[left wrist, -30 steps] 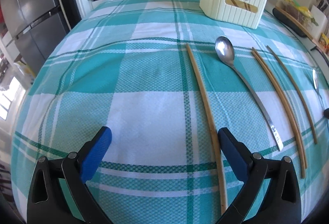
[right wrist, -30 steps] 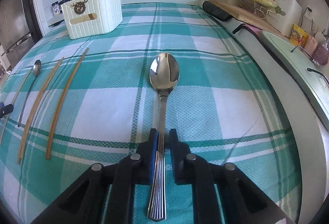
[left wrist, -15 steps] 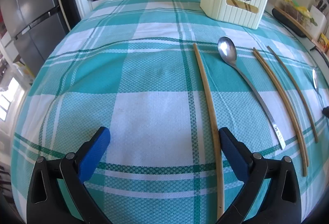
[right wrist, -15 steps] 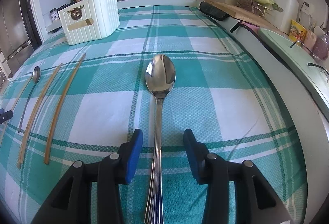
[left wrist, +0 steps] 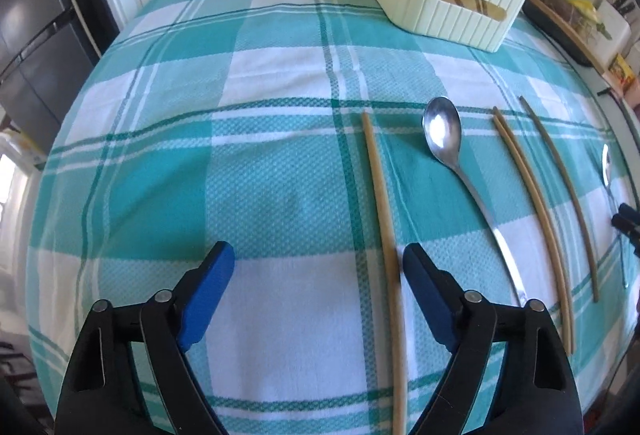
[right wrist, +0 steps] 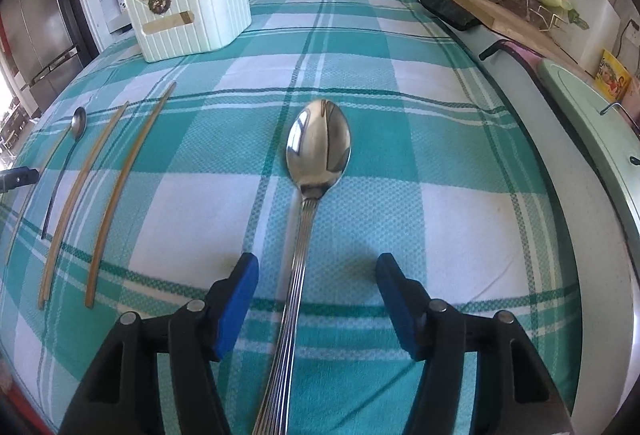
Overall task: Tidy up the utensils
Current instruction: 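Close the right tool on the steel spoon handle while the left tool grasps a chopstick, lifting both, then carry the spoon and chopstick to the cream holder and lower them inside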
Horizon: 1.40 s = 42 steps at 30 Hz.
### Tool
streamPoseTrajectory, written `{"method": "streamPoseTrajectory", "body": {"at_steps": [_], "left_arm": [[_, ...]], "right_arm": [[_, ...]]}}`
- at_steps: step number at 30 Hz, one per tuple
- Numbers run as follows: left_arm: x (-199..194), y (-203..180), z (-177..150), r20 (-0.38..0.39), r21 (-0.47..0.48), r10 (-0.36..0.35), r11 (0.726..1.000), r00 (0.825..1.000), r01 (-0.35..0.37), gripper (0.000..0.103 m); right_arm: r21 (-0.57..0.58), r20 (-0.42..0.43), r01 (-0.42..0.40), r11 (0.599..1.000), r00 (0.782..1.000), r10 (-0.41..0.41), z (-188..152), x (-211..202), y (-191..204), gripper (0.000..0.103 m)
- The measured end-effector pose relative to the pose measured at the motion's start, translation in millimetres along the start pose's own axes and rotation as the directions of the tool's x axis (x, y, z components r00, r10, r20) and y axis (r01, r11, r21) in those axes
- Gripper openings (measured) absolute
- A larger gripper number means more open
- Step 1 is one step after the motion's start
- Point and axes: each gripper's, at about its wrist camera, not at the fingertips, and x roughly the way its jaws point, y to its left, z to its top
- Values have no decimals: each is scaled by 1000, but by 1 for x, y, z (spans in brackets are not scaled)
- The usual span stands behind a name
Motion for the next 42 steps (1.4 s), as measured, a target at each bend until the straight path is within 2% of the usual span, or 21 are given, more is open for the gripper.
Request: {"method": "streamPoseTrajectory", "body": {"at_steps": [4, 5, 6, 7, 8, 9, 11, 15, 19, 22, 27, 31, 34, 42], "left_arm": [[7, -14, 15, -12, 43, 20, 999, 1000, -20, 76], [7, -13, 17, -12, 47, 22, 999, 1000, -22, 71], [6, -14, 18, -6, 48, 17, 999, 1000, -16, 59], [4, -17, 17, 5, 49, 12, 999, 1000, -12, 53], [3, -19, 15, 15, 52, 8, 999, 1000, -9, 33], [1, -21, 13, 24, 59, 0, 998, 1000, -2, 14], [-2, -24, 9, 44, 58, -11, 998, 999, 9, 5], [-16, -17, 4, 101, 16, -42, 999, 994, 41, 4], [-60, -7, 4, 226, -20, -79, 996, 971, 86, 4], [-103, 3, 6, 332, -32, -104, 992, 938, 121, 4], [-154, 17, 8, 455, -48, -130, 984, 881, 170, 4], [-174, 25, 12, 513, -61, -148, 976, 846, 208, 4], [-181, 28, 14, 562, -63, -134, 977, 816, 204, 5], [-178, 39, 16, 590, -119, -134, 961, 796, 250, 5]], "right_arm": [[36, 15, -20, 999, 1000, 19, 23, 15, 2, 65], [46, 24, -13, 999, 1000, 12, 29, 19, 2, 65], [52, 35, -2, 999, 999, 0, 35, 24, 4, 65], [56, 44, 7, 998, 999, -10, 39, 27, 5, 62], [61, 54, 20, 998, 998, -23, 44, 31, 6, 60], [63, 70, 38, 997, 997, -43, 48, 34, 7, 45], [64, 84, 55, 996, 995, -60, 53, 36, 6, 42], [101, 126, -23, 995, 992, 10, 53, 25, -1, 41], [76, 234, -108, 991, 968, 88, 51, -20, 3, 41], [29, 310, -164, 986, 939, 147, 51, -64, 10, 41], [-42, 410, -192, 980, 892, 192, 54, -121, 24, 42], [-49, 455, -209, 977, 866, 208, 60, -141, 30, 41], [-57, 477, -209, 976, 853, 210, 68, -148, 34, 41], [-63, 507, -209, 976, 836, 212, 97, -154, 38, 41]]}}
